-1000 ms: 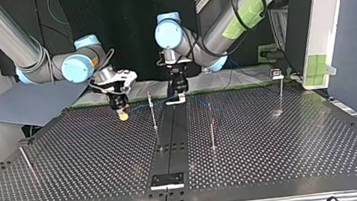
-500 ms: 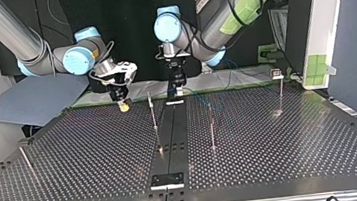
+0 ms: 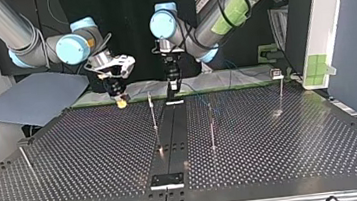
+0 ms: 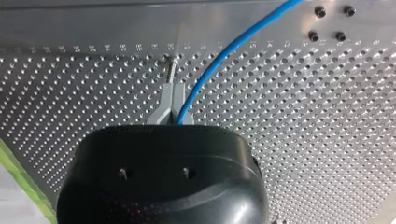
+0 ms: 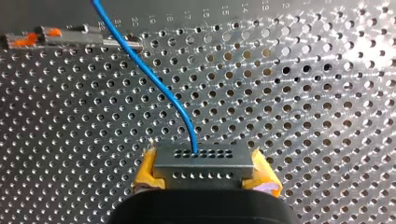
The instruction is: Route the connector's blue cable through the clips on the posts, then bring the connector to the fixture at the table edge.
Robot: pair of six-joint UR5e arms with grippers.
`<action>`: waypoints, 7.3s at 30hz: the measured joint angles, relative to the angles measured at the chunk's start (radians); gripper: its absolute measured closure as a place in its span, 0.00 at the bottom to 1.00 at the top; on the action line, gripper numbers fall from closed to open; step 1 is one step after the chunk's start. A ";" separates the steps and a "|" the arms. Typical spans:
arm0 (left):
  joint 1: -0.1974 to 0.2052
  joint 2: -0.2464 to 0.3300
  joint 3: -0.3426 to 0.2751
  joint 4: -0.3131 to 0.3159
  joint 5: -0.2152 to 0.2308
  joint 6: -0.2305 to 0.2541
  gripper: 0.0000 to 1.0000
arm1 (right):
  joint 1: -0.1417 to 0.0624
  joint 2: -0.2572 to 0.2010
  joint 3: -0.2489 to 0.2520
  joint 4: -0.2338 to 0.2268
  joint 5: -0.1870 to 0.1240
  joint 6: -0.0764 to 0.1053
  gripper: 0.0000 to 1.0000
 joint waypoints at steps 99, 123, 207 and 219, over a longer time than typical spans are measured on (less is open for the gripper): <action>0.005 -0.133 0.123 0.002 0.045 -0.098 1.00 | -0.176 0.152 0.059 -0.190 -0.088 0.030 1.00; 0.031 -0.165 0.211 -0.036 0.067 -0.102 1.00 | -0.181 0.155 0.045 -0.197 -0.094 0.038 1.00; 0.135 -0.247 0.367 -0.142 0.131 -0.099 1.00 | -0.189 0.332 -0.194 -0.145 -0.100 0.032 1.00; 0.139 -0.247 0.368 -0.139 0.131 -0.099 1.00 | -0.187 0.338 -0.243 -0.113 -0.106 0.031 1.00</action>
